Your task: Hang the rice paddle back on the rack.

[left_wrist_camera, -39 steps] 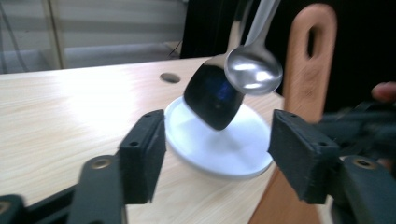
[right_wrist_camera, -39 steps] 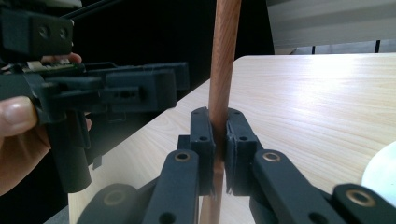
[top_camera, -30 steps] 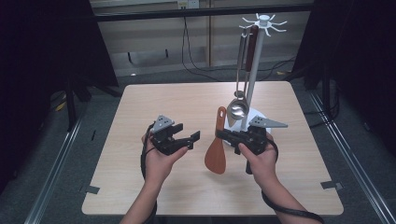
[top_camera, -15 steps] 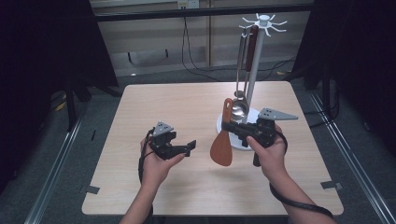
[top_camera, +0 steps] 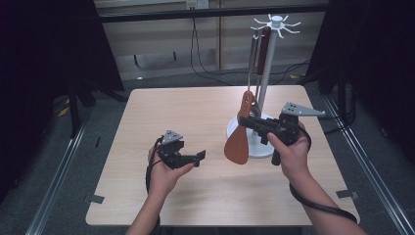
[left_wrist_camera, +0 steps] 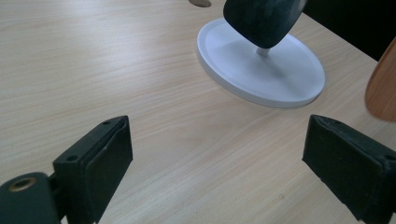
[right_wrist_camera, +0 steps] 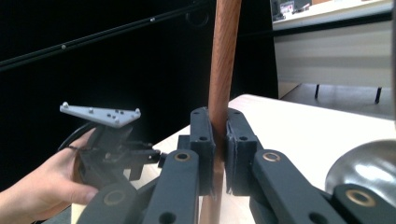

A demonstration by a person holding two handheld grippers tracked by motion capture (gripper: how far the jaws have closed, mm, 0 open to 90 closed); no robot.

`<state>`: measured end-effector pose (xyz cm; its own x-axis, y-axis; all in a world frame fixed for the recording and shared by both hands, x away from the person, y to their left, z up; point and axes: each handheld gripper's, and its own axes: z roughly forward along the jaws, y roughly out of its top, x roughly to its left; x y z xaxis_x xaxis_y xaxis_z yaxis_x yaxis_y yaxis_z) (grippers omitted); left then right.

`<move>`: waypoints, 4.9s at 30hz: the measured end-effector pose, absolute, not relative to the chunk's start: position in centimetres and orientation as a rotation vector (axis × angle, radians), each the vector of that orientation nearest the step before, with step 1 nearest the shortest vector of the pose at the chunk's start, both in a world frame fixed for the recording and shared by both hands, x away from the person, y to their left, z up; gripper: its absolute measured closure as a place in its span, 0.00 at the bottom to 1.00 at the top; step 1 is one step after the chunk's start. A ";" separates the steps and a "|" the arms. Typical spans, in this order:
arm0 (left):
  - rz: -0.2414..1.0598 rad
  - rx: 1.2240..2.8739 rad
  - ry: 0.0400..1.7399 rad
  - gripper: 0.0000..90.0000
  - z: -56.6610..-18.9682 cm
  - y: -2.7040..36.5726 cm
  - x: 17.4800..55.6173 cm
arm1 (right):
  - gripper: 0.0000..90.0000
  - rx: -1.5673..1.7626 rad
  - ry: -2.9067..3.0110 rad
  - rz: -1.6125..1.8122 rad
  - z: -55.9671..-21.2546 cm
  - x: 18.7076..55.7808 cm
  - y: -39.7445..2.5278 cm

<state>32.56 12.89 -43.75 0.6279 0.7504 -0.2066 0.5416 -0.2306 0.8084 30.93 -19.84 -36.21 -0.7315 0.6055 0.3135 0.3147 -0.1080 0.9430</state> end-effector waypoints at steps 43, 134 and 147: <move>0.261 2.002 1.002 0.04 -45.1 13.1 32.9 | 0.94 0.916 1.727 1.982 -27.7 33.9 -23.7; 0.296 2.012 0.990 0.05 -44.7 12.7 32.6 | 0.55 1.115 1.434 2.050 -29.7 35.0 -26.1; 0.289 2.014 0.969 0.05 -44.5 12.0 32.8 | 0.35 1.085 1.490 1.974 -30.2 33.4 -25.8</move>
<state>32.82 11.97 -44.54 0.6716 0.7263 -0.1463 0.5271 -0.3296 0.7833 33.38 -25.79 -30.22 -0.5972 0.7337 0.3240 0.1102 -0.3250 0.9393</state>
